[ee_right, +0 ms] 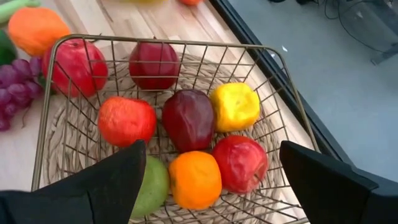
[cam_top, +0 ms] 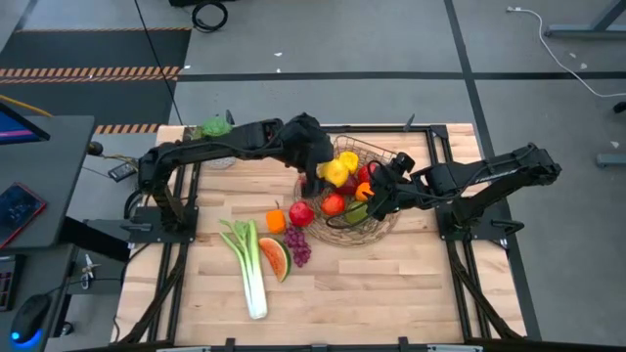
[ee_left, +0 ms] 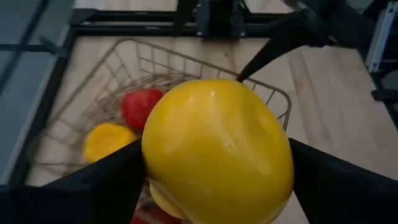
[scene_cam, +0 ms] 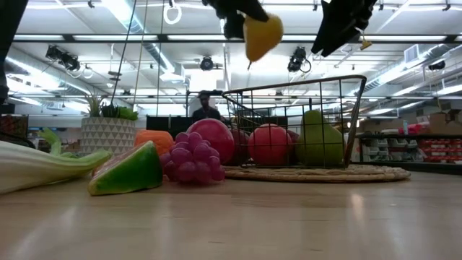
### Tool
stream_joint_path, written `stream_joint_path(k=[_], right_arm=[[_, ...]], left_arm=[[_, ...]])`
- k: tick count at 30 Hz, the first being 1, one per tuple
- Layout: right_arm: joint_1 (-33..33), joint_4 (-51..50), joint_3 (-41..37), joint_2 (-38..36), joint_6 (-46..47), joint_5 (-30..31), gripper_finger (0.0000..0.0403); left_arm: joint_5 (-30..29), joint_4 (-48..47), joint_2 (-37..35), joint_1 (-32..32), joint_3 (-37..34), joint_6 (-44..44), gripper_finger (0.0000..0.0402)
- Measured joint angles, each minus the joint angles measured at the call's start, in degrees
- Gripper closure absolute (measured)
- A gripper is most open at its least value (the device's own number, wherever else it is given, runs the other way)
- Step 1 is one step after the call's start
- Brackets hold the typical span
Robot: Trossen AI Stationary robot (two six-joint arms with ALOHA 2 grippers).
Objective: Build produce basket
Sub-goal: Put the yellow pear into the gold wire basket
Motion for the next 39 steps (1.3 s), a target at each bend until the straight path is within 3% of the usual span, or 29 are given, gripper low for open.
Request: stream_joint_path(k=[9,24,32,39], right_arm=[[0.38,0.53,0.01,-0.04,-0.08,0.15,0.003],[0.86,-0.83,0.01,-0.17,-0.14,-0.34,0.003],[2.04,-1.27,-0.01,-1.6,1.03,1.36,0.003],[2.16,-1.29,-0.01,-1.7,1.03,1.68,0.003]], left_arm=[[0.95,8.32,1.73,-0.79,-4.6,0.14,0.0049],[2.7,8.18,7.81,-1.57,-4.76,4.2,0.0048],[7.49,8.76,9.26,-1.7,-4.81,5.88,0.0046],[7.47,8.93,9.55,-1.74,-4.7,6.31,0.0008]])
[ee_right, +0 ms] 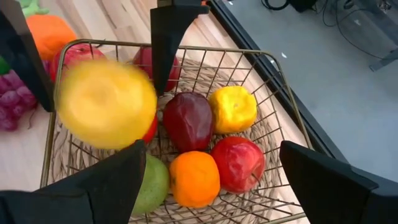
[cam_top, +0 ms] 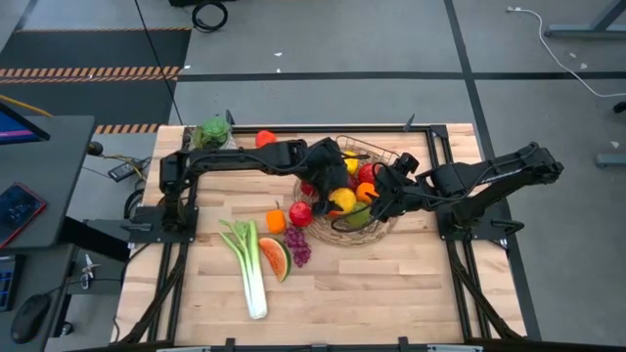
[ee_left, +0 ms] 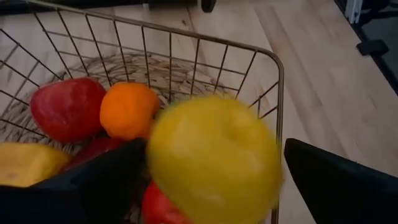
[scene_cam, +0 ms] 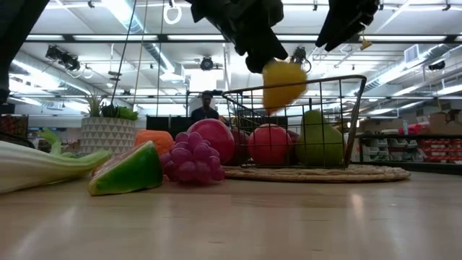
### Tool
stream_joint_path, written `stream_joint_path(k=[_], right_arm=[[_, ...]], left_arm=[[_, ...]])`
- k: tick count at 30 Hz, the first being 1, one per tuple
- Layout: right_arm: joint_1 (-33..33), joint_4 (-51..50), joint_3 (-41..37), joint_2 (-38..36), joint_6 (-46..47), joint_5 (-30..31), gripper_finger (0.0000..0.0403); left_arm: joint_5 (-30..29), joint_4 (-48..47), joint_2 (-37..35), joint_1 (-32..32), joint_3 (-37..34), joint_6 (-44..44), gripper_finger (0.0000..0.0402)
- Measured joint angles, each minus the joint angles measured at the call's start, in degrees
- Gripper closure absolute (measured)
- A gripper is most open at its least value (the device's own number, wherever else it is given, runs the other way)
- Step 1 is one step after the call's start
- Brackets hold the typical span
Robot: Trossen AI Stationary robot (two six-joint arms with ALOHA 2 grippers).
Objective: Build produce basket
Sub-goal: Put the yellow pear into the gold wire basket, then put the orange into the gold wire basket
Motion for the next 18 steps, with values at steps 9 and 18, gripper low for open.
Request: stream_joint_path(k=[9,18], right_arm=[[0.0,0.5,0.0,0.0,0.0,0.0,0.003],[0.0,0.81,0.0,0.0,-0.13,0.21,0.003]], left_arm=[[-0.02,-0.17,-0.01,0.0,0.0,0.26,0.0004],[-0.52,-11.71,-1.57,3.39,6.62,3.58,0.0004]])
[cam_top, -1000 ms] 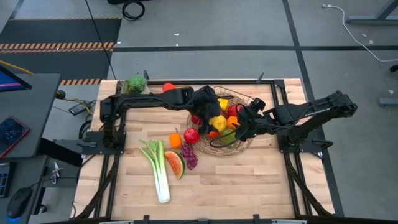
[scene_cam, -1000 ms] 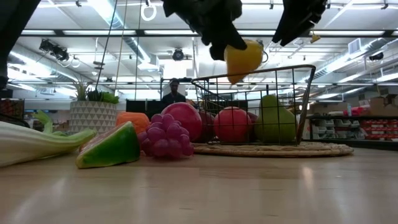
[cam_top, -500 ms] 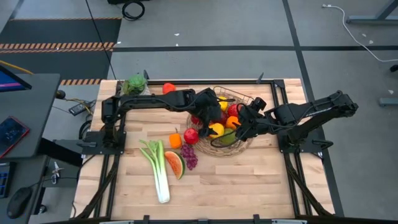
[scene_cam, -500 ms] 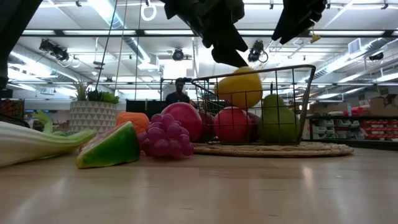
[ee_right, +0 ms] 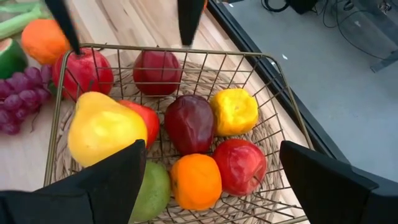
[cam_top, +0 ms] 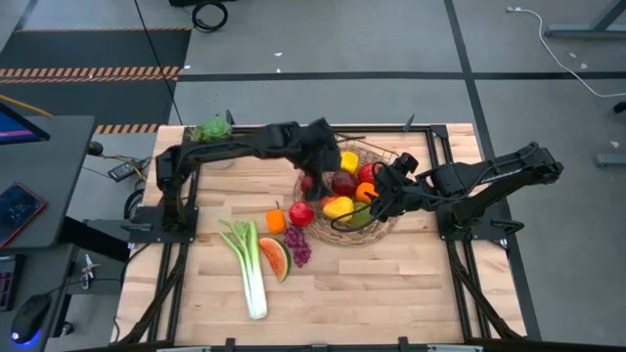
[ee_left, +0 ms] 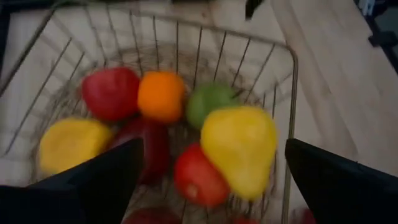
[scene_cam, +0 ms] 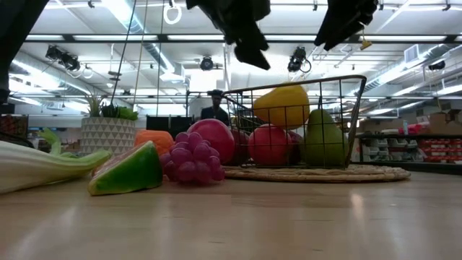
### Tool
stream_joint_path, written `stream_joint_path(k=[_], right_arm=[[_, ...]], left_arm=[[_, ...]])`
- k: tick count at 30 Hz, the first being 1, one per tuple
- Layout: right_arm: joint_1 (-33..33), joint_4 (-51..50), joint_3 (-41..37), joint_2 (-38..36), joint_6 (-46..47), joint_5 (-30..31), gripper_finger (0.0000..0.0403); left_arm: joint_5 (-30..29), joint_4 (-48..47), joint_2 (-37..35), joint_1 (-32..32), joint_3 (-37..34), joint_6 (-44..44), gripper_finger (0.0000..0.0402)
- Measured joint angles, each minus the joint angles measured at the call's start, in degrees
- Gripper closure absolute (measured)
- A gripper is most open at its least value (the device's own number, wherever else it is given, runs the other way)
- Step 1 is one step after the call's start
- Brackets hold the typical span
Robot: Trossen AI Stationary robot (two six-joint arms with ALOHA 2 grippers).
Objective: Build produce basket
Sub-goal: Put the orange into the gold wire basket
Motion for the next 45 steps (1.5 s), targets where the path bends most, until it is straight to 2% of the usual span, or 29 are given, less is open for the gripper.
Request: stream_joint_path(k=[7,12,17,23,29,36,39,43,45], right_arm=[[0.0,0.59,0.02,0.0,-0.37,0.22,0.003],[0.0,1.02,0.02,0.0,-0.52,0.23,0.003],[0.0,1.15,0.02,0.0,-0.51,0.22,0.003],[0.0,1.46,0.02,0.0,0.13,0.2,0.003],[0.0,1.84,0.02,0.0,0.33,0.19,0.003],[0.0,1.87,0.02,0.0,0.33,0.08,0.003],[0.0,1.97,0.02,0.0,0.28,-0.04,0.003],[0.0,2.54,0.02,0.0,0.17,-0.04,0.003],[0.0,3.03,0.02,0.0,0.13,-0.04,0.003]], left_arm=[[0.07,-20.48,-0.38,3.06,8.03,1.97,0.0004],[0.01,-32.66,-0.38,4.31,8.12,2.96,0.0004],[1.22,-37.05,-0.57,3.63,3.47,1.76,0.0004],[7.29,-38.59,-0.71,1.03,-6.04,1.61,0.0004],[7.7,-39.45,-1.71,-1.42,-11.09,-1.86,0.0004],[7.57,-34.25,-7.79,-6.53,-15.41,-7.58,0.0004],[4.6,-28.77,-11.94,-9.1,-20.11,-9.9,0.0004],[-3.87,-20.62,-16.89,-11.5,-27.24,-11.69,0.0004],[-5.93,-15.3,-18.96,-12.03,-30.98,-13.01,0.0004]])
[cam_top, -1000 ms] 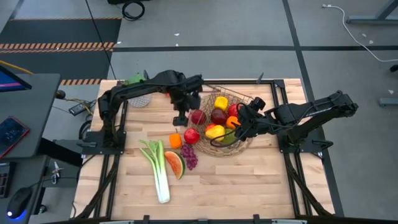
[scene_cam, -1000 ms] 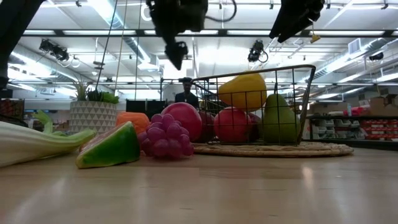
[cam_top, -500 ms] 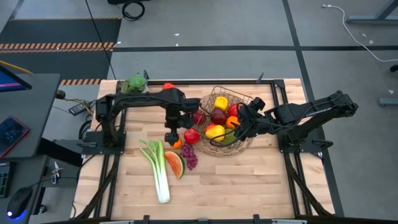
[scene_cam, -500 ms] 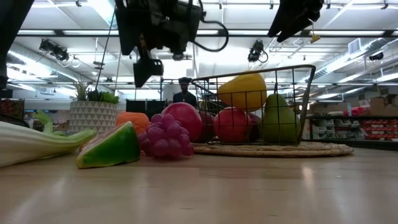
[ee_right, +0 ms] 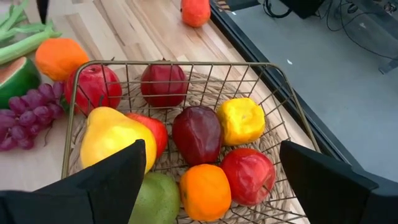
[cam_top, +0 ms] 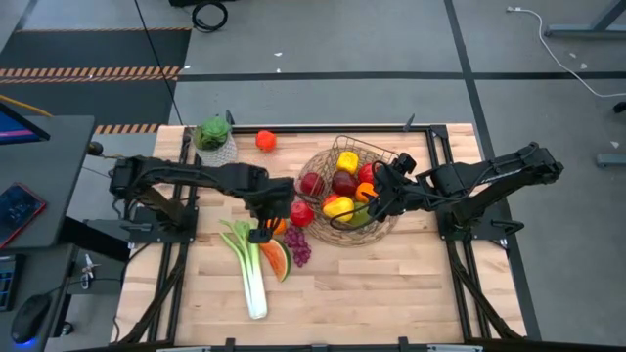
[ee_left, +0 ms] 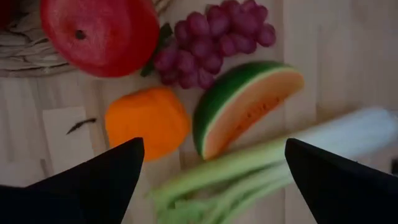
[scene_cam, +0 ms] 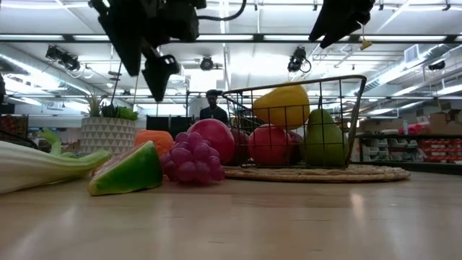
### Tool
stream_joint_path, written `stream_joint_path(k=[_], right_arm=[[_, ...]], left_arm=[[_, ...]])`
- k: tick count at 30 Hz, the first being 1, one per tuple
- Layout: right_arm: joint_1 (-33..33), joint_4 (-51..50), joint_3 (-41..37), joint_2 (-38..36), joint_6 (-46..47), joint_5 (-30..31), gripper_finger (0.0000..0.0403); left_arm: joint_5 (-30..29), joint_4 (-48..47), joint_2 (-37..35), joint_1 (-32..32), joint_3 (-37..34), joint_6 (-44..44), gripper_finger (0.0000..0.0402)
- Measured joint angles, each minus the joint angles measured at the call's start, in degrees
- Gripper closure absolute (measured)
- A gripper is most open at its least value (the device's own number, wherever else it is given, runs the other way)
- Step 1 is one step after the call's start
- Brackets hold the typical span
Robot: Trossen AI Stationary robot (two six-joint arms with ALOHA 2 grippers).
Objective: Build produce basket
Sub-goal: Put the orange into the gold wire basket
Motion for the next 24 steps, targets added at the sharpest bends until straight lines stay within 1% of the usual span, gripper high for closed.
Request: stream_joint_path(k=[3,6,10,12,16,20,24], right_arm=[[0.0,0.6,0.0,0.0,-0.32,-0.02,0.003],[0.0,1.11,0.0,0.0,-0.84,-0.13,0.003],[0.0,2.67,0.0,0.0,-2.09,-0.2,0.003],[0.0,3.09,0.0,0.0,-2.81,-0.22,0.003],[0.0,3.5,0.0,0.02,-3.02,-0.22,0.003],[0.0,3.55,0.0,0.02,-3.0,-0.21,0.003],[0.0,3.63,0.0,0.02,-3.0,-0.21,0.003]], left_arm=[[-0.25,6.19,-1.39,-0.4,-4.66,-1.56,0.0004],[-1.05,7.96,-1.37,-0.41,-7.43,-0.7,0.0004],[-7.16,11.09,-1.03,-0.62,-10.4,0.25,0.0004],[-9.81,12.58,-1.03,-0.68,-10.69,0.23,0.0004],[-15.67,12.71,-1.06,-1.54,-10.51,-1.92,0.0004],[-15.25,13.64,-0.48,-2.98,-10.51,-3.23,0.0004],[-14.82,14.13,0.93,-4.76,-10.53,-0.34,0.0004]])
